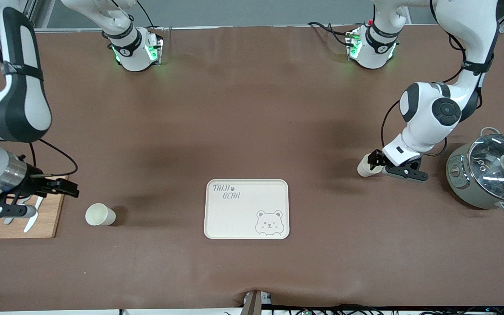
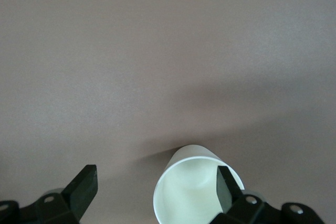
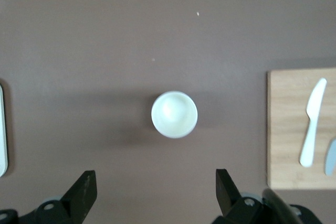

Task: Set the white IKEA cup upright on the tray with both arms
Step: 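Close the right gripper on the cup while the left gripper grasps its cup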

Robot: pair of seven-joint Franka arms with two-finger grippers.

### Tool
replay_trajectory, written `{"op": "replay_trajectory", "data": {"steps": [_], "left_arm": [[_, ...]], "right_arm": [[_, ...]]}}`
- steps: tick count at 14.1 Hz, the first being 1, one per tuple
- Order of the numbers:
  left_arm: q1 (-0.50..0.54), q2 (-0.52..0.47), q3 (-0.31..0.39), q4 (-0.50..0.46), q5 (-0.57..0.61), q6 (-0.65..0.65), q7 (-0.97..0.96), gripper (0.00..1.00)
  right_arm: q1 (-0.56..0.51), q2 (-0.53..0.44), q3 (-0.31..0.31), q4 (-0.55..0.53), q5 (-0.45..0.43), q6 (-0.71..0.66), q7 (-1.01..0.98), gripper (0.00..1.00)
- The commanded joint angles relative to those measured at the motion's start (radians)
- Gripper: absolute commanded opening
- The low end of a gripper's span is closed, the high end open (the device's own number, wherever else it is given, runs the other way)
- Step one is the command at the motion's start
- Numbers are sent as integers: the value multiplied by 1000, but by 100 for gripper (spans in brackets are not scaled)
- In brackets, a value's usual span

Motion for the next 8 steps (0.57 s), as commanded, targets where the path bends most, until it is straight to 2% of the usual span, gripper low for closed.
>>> {"op": "replay_trajectory", "data": {"steps": [1,8], "left_arm": [[3,0,-2,-16,-1,26,23,100],[16,55,-2,-12,-1,83,88,100]], "right_arm": [[25,60,-1,17,15,89,-11,100],[26,203,-3,15,10,249,-11,100]]}}
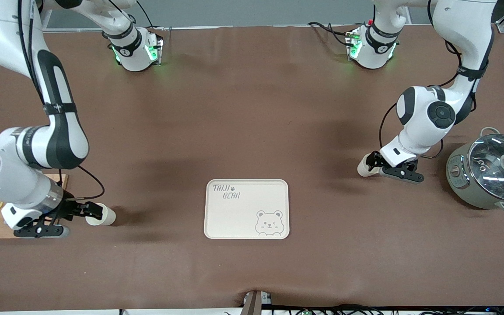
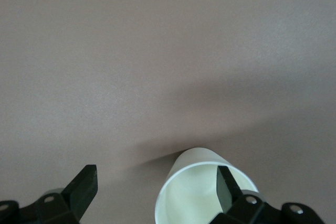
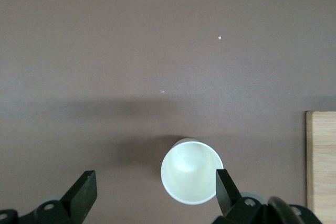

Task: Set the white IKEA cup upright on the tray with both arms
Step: 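Close the right gripper on the cup while the left gripper grasps its cup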

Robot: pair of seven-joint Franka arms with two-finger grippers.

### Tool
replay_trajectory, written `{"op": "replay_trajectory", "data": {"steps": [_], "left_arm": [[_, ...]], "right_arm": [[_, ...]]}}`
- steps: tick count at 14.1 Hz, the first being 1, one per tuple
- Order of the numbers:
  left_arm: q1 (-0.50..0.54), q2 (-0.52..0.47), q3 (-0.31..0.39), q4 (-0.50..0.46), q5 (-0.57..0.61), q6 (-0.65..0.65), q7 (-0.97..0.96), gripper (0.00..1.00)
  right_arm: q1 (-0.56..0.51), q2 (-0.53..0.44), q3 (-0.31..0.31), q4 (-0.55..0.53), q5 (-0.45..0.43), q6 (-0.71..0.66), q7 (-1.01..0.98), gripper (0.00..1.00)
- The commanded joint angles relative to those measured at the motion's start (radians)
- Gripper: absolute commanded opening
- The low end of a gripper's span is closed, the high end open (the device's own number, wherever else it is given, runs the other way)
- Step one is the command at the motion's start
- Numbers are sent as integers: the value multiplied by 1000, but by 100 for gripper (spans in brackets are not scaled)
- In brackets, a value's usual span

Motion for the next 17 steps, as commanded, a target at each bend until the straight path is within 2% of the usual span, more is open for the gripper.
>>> {"op": "replay_trajectory", "data": {"steps": [1,3,4,5,11,14,15,17], "left_arm": [[8,8,-3,-4,-1,18,42,100],[8,15,-3,-4,-1,20,42,100],[5,15,-3,-7,-4,27,21,64],[7,15,-2,-7,-2,29,36,1],[-12,37,-3,34,-10,30,-17,0],[-57,50,-17,131,-13,-5,-146,0],[-80,66,-17,180,-11,-48,-193,0],[-126,96,-16,296,-11,-164,-288,0]], "right_arm": [[-5,45,0,17,10,26,-11,100],[-6,68,0,12,10,32,-11,100],[-6,77,0,9,11,32,-11,100],[-6,80,0,8,11,32,-11,100],[-8,130,0,6,13,33,-9,100],[-2,146,0,6,14,43,-6,100],[-2,146,0,6,13,38,-6,91],[0,147,0,6,13,32,-6,64]]}}
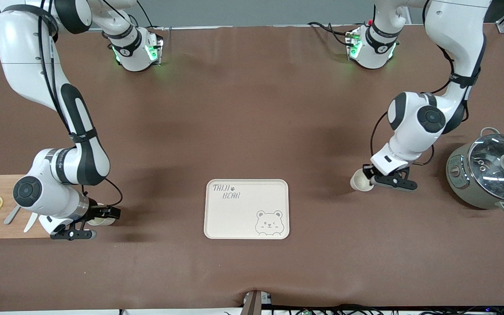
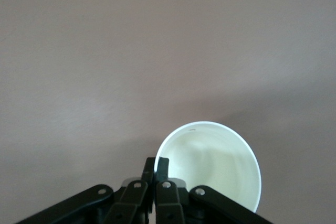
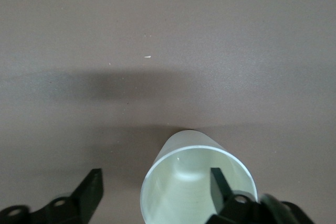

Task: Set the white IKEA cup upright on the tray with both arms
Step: 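Close the right gripper on the cup while the left gripper grasps its cup, then carry the cup onto the tray with the left gripper while the right lifts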

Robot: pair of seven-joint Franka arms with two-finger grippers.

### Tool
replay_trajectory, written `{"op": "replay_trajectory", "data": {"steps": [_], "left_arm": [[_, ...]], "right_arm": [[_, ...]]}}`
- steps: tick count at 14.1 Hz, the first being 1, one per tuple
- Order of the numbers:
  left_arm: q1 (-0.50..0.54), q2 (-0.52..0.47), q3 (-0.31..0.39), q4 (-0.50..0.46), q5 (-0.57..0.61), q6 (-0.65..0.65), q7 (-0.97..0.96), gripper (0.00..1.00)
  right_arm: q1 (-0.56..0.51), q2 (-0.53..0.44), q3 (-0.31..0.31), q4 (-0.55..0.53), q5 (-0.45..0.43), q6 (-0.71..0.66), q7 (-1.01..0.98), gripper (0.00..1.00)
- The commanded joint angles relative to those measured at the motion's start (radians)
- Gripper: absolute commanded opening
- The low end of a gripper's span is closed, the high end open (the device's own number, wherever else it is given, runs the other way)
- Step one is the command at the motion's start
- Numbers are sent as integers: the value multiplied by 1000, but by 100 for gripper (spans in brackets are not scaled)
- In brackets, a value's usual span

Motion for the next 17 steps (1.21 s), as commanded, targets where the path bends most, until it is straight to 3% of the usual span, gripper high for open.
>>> {"op": "replay_trajectory", "data": {"steps": [1,2,5,9,10,17], "left_arm": [[-60,63,1,183,-11,-143,-126,0],[-85,89,1,241,-10,-182,-180,0],[-180,195,7,427,-1,-242,-382,0],[-286,377,28,683,12,-286,-543,0],[-321,382,56,694,41,-303,-556,0],[-485,427,179,743,59,-299,-645,0]], "right_arm": [[0,0,2,7,13,-5,-6,51],[1,0,2,7,13,-5,-3,42],[0,0,2,7,13,-5,-6,31],[3,-5,2,15,13,-2,-8,4],[7,-6,4,18,13,-2,-3,0],[76,-26,4,78,13,-5,-2,0]]}}
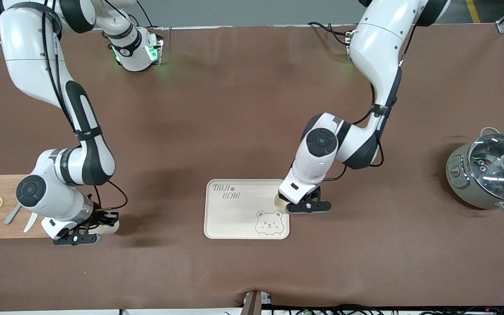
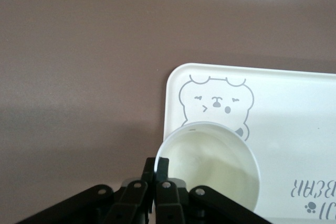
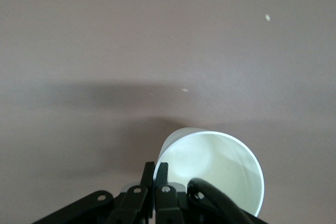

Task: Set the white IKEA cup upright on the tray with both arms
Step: 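Carry the cup onto the tray with the left gripper while the right lifts, then lower the right gripper's cup onto the tray beside the other cup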

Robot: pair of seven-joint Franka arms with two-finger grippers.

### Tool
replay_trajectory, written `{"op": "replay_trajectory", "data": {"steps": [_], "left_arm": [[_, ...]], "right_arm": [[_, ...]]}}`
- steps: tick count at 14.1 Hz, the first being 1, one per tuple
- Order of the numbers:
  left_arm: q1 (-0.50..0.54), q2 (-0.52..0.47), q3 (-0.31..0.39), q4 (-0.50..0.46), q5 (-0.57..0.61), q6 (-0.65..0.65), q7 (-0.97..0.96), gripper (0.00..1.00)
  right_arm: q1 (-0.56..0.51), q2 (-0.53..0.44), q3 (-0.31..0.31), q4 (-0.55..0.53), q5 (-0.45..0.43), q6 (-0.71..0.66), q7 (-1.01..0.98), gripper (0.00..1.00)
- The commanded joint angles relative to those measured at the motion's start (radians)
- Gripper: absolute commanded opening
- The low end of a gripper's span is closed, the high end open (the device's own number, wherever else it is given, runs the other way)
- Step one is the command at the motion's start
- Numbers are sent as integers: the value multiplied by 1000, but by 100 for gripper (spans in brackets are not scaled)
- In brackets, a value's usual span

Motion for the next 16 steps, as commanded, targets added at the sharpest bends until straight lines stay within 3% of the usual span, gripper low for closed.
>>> {"op": "replay_trajectory", "data": {"steps": [1,12,16], "left_arm": [[-76,29,73,46,28,-16,-32,0],[-125,94,95,41,149,137,-187,0],[-151,104,99,35,198,154,-251,0]], "right_arm": [[36,-25,-2,6,11,-12,-3,0],[292,4,-4,138,7,5,15,0],[352,56,-2,216,8,3,213,0]]}}
